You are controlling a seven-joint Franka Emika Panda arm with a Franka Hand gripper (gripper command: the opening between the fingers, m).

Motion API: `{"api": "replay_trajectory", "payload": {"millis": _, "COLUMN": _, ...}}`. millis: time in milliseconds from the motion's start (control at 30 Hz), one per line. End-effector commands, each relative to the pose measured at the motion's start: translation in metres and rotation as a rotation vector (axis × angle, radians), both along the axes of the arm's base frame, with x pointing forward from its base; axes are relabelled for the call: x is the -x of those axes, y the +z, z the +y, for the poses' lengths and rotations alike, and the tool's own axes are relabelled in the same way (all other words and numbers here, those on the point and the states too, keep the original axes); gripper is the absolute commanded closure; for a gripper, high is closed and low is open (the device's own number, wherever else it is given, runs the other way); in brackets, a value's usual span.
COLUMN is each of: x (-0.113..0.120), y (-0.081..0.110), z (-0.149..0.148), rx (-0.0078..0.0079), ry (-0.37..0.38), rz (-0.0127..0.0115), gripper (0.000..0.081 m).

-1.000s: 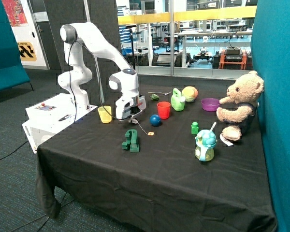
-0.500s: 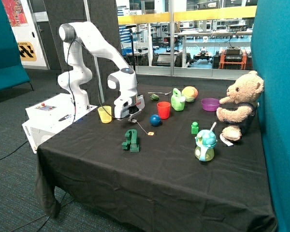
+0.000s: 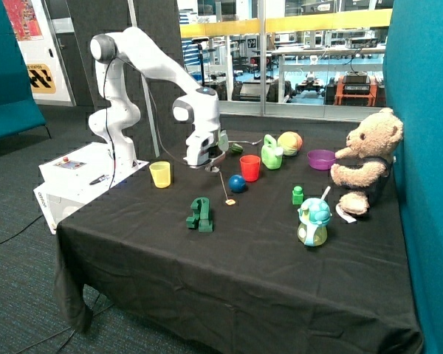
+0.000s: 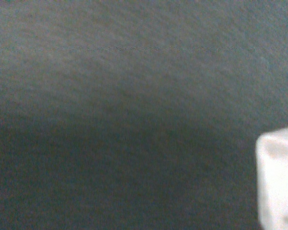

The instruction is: Prepare two cups of tea

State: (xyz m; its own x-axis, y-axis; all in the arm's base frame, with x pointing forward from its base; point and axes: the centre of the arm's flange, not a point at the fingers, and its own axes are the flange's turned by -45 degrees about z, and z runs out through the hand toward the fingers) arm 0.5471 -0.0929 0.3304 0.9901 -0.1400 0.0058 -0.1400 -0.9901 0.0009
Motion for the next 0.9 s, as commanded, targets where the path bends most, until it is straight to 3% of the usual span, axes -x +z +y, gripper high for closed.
{"api": "replay_trajectory", "payload": {"millis": 0, "x": -0.031, "y": 0.034, "z": 0.037, "rx": -0.0014, "ry": 0.096, "rz": 0.0057, "gripper": 0.0808}}
{"api": "replay_trajectory", "payload": {"millis": 300, "x": -0.054, "y": 0.055, "z": 0.062, "rx": -0.0013, "ry": 0.149, "rz": 0.0058, "gripper": 0.0808}}
{"api": "replay_trajectory", "payload": {"millis": 867, "x": -0.091, "y": 0.093, "z": 0.079, "rx": -0.0013, "ry": 0.150, "rz": 0.0058, "gripper": 0.0808}}
